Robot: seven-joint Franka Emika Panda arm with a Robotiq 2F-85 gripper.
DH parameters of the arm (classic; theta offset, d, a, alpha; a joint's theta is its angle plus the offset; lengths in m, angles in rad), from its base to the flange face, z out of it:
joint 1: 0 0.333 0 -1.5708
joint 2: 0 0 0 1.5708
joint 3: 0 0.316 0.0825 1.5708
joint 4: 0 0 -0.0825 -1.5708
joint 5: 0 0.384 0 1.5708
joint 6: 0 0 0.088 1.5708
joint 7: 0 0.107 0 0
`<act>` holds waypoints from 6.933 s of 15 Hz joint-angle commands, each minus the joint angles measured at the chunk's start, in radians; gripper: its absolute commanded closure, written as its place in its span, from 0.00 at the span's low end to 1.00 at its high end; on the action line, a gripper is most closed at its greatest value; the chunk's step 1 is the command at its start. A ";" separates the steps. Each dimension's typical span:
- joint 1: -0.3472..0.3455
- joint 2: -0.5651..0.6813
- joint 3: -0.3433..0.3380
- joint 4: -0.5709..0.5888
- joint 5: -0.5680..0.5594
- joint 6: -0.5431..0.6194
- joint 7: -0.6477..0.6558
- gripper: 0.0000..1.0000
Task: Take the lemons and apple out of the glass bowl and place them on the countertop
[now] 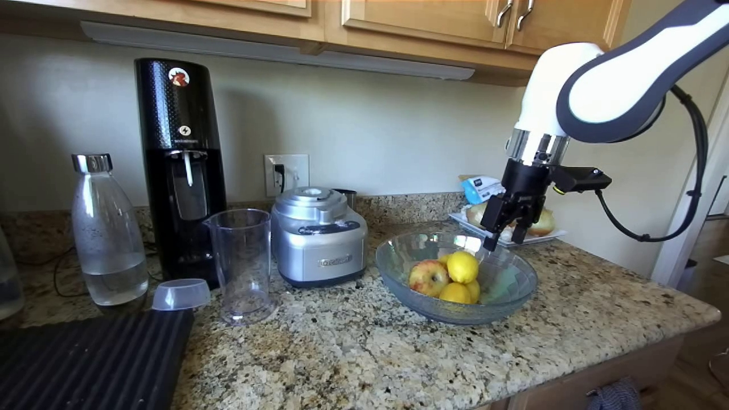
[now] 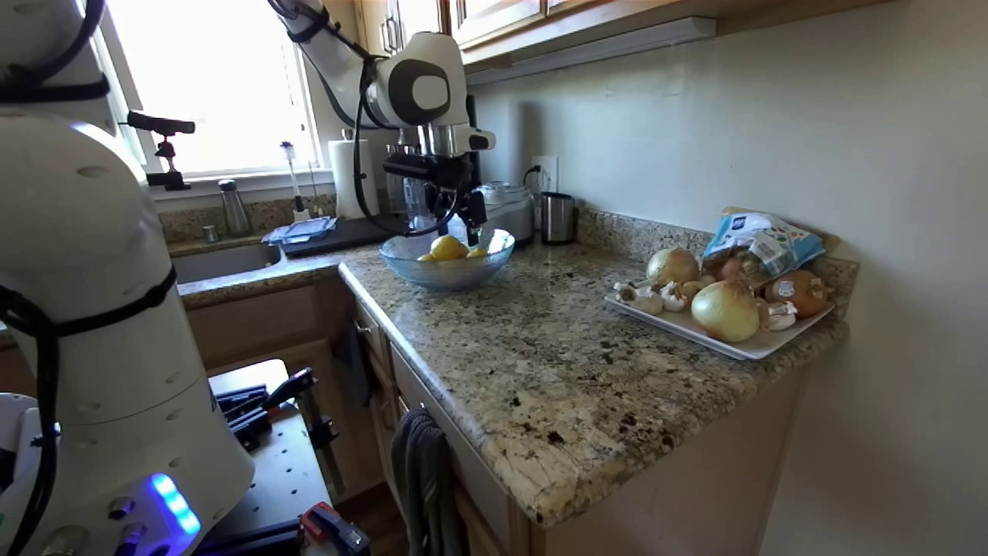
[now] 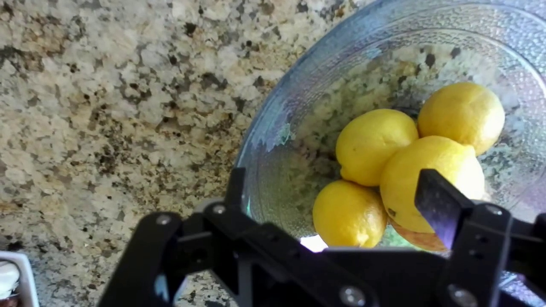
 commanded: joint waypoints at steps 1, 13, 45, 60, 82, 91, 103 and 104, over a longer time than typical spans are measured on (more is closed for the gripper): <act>0.014 0.016 0.000 0.007 -0.007 0.019 0.063 0.00; 0.061 0.123 0.025 0.112 0.113 -0.005 0.245 0.00; -0.006 -0.029 -0.027 0.108 0.265 -0.158 0.060 0.67; -0.138 0.045 -0.167 0.123 -0.181 -0.237 0.099 0.67; -0.102 0.077 -0.196 0.071 -0.113 -0.208 0.115 0.00; -0.023 -0.090 -0.059 0.107 -0.092 -0.370 0.087 0.00; 0.120 0.129 0.087 0.187 -0.086 -0.193 0.279 0.00; 0.129 0.151 0.087 0.198 -0.076 -0.184 0.309 0.00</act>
